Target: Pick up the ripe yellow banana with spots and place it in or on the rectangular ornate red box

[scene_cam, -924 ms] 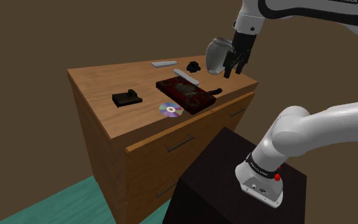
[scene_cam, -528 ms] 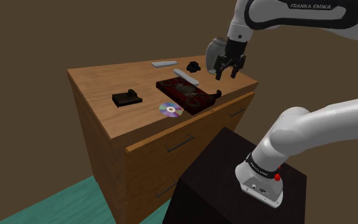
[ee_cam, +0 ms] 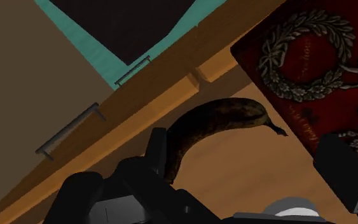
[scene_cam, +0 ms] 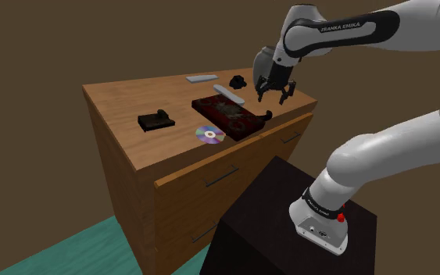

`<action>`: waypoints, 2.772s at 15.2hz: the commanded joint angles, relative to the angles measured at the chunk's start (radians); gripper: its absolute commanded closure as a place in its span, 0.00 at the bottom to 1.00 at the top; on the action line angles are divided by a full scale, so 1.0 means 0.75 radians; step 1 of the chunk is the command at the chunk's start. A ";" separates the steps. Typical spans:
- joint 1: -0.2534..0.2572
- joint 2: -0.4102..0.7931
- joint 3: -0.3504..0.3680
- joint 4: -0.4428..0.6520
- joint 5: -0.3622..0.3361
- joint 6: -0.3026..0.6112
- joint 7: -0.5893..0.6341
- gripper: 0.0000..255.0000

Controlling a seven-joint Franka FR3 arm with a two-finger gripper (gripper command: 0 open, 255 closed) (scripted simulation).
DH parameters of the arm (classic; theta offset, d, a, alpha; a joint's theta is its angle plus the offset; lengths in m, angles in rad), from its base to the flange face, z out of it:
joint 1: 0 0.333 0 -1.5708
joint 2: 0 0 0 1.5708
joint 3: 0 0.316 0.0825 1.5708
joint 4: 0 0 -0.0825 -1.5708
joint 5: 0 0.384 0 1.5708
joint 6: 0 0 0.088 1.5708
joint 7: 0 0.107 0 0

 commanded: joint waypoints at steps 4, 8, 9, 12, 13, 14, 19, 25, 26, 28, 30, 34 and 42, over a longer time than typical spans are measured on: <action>-0.134 0.145 -0.020 -0.028 -0.025 0.217 0.281 0.00; -0.165 0.193 -0.029 -0.059 -0.034 0.305 0.345 0.00; -0.166 0.203 -0.031 -0.070 -0.035 0.326 0.345 0.00; -0.167 0.234 -0.034 -0.101 -0.038 0.388 0.346 0.00; -0.168 0.252 -0.036 -0.116 -0.039 0.421 0.346 0.00; -0.168 0.251 -0.036 -0.116 -0.039 0.421 0.346 0.00; -0.168 0.252 -0.036 -0.116 -0.039 0.421 0.346 0.00; -0.168 0.252 -0.036 -0.116 -0.039 0.421 0.346 1.00; -0.168 0.252 -0.036 -0.115 -0.039 0.421 0.346 1.00; -0.168 0.252 -0.036 -0.116 -0.039 0.421 0.346 1.00; -0.168 0.253 -0.036 -0.115 -0.039 0.422 0.346 1.00; -0.167 0.220 -0.034 -0.085 -0.037 0.359 0.344 1.00; -0.165 0.152 -0.028 0.008 -0.031 0.197 0.337 1.00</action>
